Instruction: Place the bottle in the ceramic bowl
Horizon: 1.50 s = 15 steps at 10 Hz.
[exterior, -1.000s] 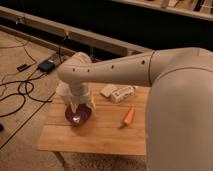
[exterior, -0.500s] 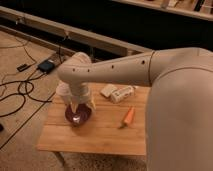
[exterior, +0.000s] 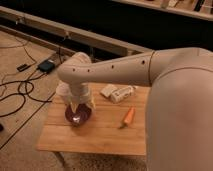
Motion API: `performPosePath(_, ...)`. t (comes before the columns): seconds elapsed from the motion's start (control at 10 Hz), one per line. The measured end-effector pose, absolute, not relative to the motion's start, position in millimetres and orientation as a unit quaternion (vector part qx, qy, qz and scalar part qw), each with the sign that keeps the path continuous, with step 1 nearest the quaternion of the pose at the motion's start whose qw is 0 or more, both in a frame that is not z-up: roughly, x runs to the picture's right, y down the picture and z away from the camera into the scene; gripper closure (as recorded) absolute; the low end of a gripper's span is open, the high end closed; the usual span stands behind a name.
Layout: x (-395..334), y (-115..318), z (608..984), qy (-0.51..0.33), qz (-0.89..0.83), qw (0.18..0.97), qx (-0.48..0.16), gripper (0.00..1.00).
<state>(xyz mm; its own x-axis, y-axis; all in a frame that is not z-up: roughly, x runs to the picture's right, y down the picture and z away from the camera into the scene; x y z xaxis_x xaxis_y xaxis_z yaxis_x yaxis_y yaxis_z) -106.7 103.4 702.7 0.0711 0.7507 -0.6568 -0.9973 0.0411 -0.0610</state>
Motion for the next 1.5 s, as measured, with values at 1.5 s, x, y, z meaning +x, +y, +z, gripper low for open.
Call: performPosePath(1.5, 5, 94, 741, 0.241, 0.795, 0.494, -0.258, 0.35)
